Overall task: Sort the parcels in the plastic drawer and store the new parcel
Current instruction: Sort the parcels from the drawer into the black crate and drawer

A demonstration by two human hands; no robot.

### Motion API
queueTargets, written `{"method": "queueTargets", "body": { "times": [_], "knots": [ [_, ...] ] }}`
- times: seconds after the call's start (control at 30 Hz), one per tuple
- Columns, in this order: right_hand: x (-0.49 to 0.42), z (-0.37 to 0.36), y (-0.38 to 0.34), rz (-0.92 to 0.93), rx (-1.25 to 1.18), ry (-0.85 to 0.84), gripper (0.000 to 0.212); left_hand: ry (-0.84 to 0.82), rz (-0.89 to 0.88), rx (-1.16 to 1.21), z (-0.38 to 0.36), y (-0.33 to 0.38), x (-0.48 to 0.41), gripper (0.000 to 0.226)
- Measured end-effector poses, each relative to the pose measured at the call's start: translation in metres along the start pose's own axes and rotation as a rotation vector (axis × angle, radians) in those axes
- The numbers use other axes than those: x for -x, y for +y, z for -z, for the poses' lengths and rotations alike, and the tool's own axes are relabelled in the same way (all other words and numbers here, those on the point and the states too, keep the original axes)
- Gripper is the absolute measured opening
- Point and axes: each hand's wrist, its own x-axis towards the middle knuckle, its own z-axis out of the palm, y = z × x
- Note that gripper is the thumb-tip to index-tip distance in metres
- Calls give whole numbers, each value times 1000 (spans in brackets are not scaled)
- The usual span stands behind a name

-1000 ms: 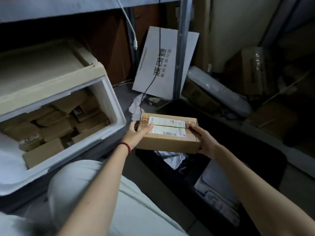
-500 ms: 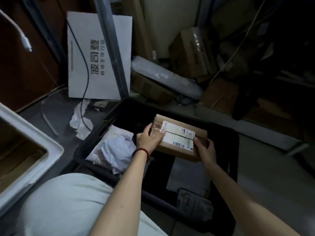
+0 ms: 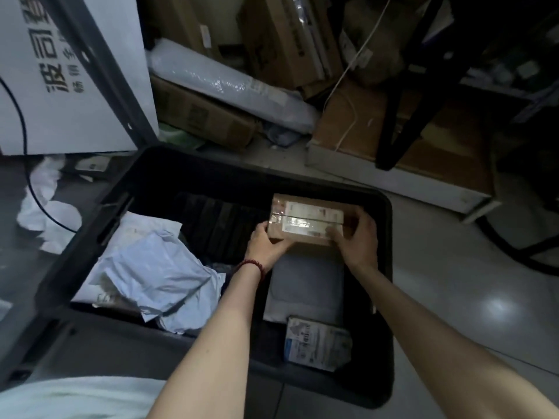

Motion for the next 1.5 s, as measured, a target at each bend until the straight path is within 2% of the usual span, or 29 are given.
{"method": "queueTargets", "body": {
  "times": [0.07,0.13,0.17,0.27,0.33,0.43,0.5,0.67,0.73,0.9,1.03,1.17,1.3,1.5],
  "knots": [
    [-5,-7,7,-24,98,-187,63,-84,-53,-96,-8,3,-6,68],
    [-7,-16,15,-27,251,-398,65,-167,-83,-182,-17,3,-12,62],
    [-7,-21,18,-10,322,-452,68,-184,-98,-222,-18,2,-14,63],
    [-5,-28,28,3,429,-471,71,-194,-172,-354,-16,-9,-18,77],
    [-4,-28,31,14,519,-501,70,-209,-191,-595,-13,-16,-21,83],
    [-8,-24,27,9,642,-567,65,-210,-148,-1020,-11,-19,-16,77],
    [-11,-20,17,-1,682,-590,62,-139,-138,-1119,-11,-15,-7,72],
    [-2,-9,-18,111,714,-387,57,181,-195,-1069,12,2,12,52],
    [5,-6,-38,225,733,-339,54,286,-198,-1040,28,10,24,45],
    [30,-22,-113,484,724,-286,52,389,-38,-918,80,21,57,42],
    [71,-53,-176,666,681,-329,47,492,85,-925,146,25,94,42],
    [125,-84,-234,848,614,-423,45,633,209,-829,221,14,151,42],
    [196,-118,-289,1019,572,-537,45,777,351,-797,285,-24,239,40],
    [317,-161,-340,1243,548,-715,47,987,571,-678,325,-102,375,39]
  ]
}}
